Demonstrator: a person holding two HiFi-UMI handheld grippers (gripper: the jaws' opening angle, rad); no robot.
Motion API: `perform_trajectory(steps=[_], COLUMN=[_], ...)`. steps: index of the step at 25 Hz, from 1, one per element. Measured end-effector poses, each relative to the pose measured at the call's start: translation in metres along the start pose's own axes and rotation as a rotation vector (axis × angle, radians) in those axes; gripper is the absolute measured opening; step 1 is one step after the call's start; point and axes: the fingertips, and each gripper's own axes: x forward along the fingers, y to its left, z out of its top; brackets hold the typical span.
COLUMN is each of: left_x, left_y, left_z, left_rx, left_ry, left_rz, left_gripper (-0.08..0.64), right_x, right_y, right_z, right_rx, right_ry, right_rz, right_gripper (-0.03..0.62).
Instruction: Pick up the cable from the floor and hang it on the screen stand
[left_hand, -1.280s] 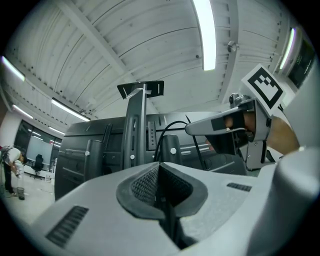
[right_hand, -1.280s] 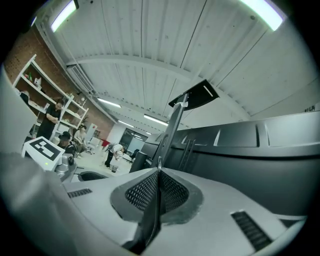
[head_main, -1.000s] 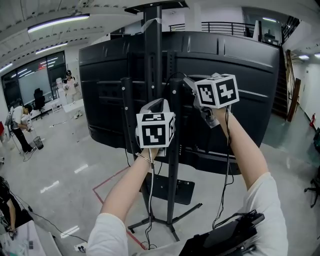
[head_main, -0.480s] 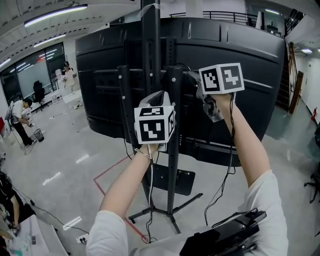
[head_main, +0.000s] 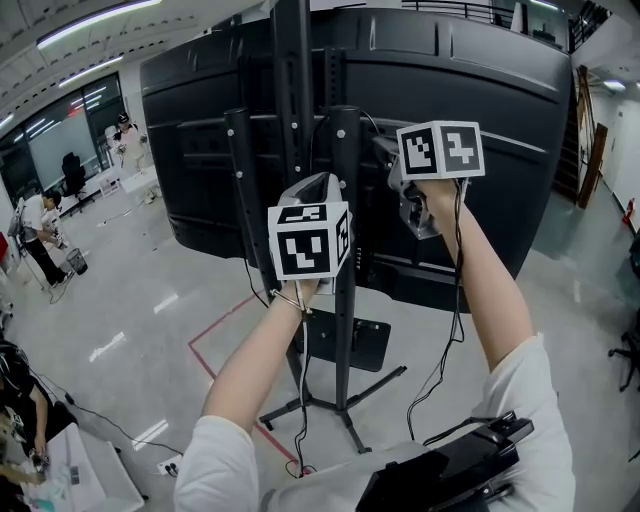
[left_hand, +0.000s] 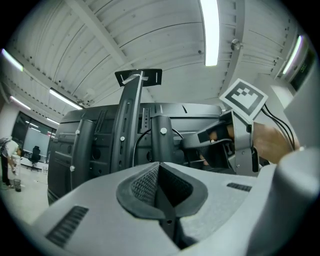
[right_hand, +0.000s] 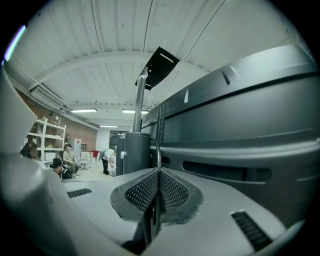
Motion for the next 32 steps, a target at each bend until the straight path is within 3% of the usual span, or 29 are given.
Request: perform_trajectory(steps=[4, 9, 13, 20, 28, 32], left_x=[-0.006, -0.009, -0.014, -0.034, -0.054, -0.067], left_y=[-0.002, 0.0, 0.002, 0.005, 0.015, 0.014], left_z=[-0.005, -0.019, -0.039, -0.091, -0.147, -0.169], left_rx=[-0.019, -0.044, -0.064, -0.065, -0.169, -0.189], left_ry=[-0.009, -0.004, 0.019, 0.09, 0.149, 0.151], left_rz=[-0.008, 0.006, 0.015, 0.034, 0.06, 0.088], left_gripper=[0.0, -0.002, 0.0, -0.002, -0.001, 0.0], right_x=[-0.007, -0.01, -0.013, -0.022, -0.027, -0.027], right_y=[0.001, 0.005, 0.009, 0.019, 0.017, 0.023], right_z=[-0.015, -0.023, -0.042, -0.09, -0.161, -0.207], right_rx=[0.001, -0.105, -0.068, -0.024, -0.028, 0.021], right_ry=[-0.067, -0.188, -0.222, -0.194, -0.126, -0.08], right_rz=[0.004, -0.061, -0.053, -0.024, -0.127, -0.132], right_gripper=[0.028, 0.031, 0.031, 0.032, 0.031, 0.029])
